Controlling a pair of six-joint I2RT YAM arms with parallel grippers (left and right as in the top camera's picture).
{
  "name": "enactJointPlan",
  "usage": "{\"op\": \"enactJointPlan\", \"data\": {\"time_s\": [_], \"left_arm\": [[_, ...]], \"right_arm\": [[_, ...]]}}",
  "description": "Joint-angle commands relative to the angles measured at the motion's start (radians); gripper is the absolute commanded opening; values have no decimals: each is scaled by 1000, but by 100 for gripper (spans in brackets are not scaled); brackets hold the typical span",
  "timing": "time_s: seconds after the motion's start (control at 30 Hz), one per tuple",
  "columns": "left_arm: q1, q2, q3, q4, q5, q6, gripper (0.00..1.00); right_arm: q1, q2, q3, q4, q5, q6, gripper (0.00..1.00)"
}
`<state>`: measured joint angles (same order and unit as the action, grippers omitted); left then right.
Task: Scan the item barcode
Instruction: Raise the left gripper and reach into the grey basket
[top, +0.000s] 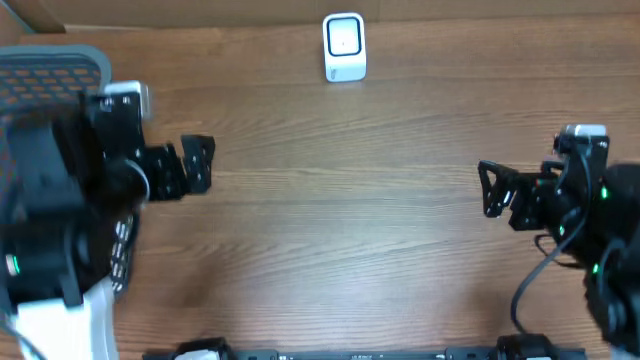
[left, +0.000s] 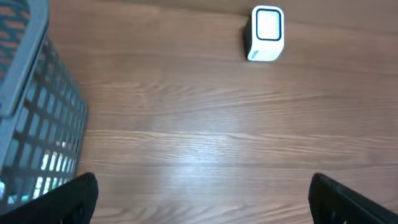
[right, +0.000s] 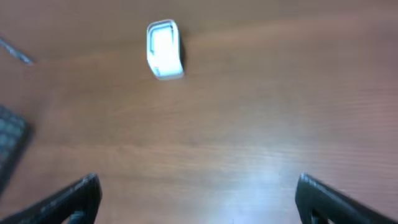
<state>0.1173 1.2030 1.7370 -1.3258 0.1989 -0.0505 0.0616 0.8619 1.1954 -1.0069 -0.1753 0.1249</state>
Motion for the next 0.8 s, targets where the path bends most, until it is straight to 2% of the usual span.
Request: {"op": "enactJointPlan", "data": {"time_s": [0.0,0.1,0.17,0.23,0.3,0.37,0.5,0.67,0.77], "left_arm": [[-6,167,127,-6,1,2,100],[-6,251,126,-10,43,-41,100],[-6,304,131,-4,106,-7,100],[3,329,152,-6,103,-28,100],[27,333,184,-25,43,-105,100],[74,328,257,-93,-86,-210,100],[226,323,381,-248,-214,-295,100],[463,328,373,-316,-234,-376,100],[583,328,335,-307,-235,-378,99]], "right_arm": [[4,97,104,-23,50,9,100],[4,142,104,-21,-15,10,100],[4,167,104,-20,-55,10,100],[4,186,104,-21,-76,10,100],[4,201,104,-23,-90,10,100],[4,216,104,-32,-92,9,100],[4,237,102,-52,-91,5,100],[4,282,102,-85,-89,2,100],[4,312,102,-103,-89,2,100]]}}
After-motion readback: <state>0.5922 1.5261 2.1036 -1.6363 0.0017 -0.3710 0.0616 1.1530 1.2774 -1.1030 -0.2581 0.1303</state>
